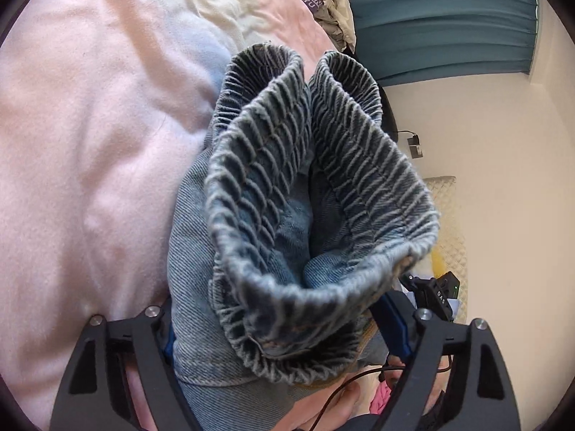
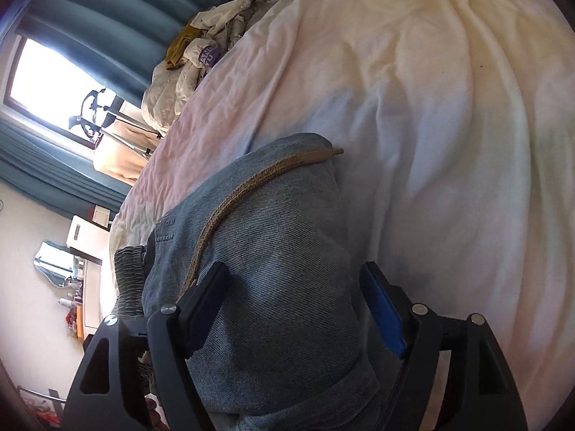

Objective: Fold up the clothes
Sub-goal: 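Grasp the folded jeans with both tools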

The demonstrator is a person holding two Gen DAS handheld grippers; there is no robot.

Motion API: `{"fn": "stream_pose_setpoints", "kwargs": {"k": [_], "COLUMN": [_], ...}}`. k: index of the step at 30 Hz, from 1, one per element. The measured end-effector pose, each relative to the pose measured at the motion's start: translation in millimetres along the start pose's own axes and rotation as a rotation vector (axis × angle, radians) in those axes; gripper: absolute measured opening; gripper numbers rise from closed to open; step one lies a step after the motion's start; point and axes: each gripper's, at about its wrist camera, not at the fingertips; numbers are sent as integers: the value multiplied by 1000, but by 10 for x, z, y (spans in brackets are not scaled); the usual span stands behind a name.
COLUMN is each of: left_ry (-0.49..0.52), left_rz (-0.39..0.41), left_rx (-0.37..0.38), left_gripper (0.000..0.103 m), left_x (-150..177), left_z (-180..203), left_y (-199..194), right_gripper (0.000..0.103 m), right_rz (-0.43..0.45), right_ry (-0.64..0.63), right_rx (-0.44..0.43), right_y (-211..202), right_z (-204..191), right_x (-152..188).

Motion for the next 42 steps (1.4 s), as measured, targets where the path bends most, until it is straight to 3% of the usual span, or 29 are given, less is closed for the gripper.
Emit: {"fn": "stream_pose_setpoints", "kwargs": {"k": [5,9,11,12,14,17,23,30,35,42], "left_ry": [49,81,107,118,135,139,193,263,274,399], "left_rz": [3,-3,-6,-9,-14,-13,23,67,82,86], "left_rx": [-31,-70,-93,-102,-118,-146,-198,-226,-211,-182], "left_gripper": [84,84,84,84,83,76,61,46,43,43], "left_x": [62,114,103,108,133,163,284,391,460,593], "left_z": [117,170,229,259,310,341,484,588,720,1156], "left_y": [35,89,176,200,224,239,228,61,-39,-280], "right_gripper": [77,78,77,75,59,46,31,21,17,16], "right_rz": [-45,-48,-54,-60,-65,-52,5,88,135,200], "right_ry": [-12,-154,-158,-145,-119,-144,-216,-249,-249,-266], "right_rx": [-96,-30,-1,0,-9,4,13,-27,-71,-78], "right_y": [119,140,181,194,198,154,-36,-347,-605,-1222], "right_z": [-26,-240,-240,-217,-185,-264,-468,-660,-771,-807], "right_x": [-6,51,59,54,40,56,146,292,383,432]}}
Point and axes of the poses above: each gripper's, at about its wrist camera, not at the fingertips, and y roughly the way its jaws point, z to its right, x to its underside, and after that the axes turned 1 degree about -x, right-handed
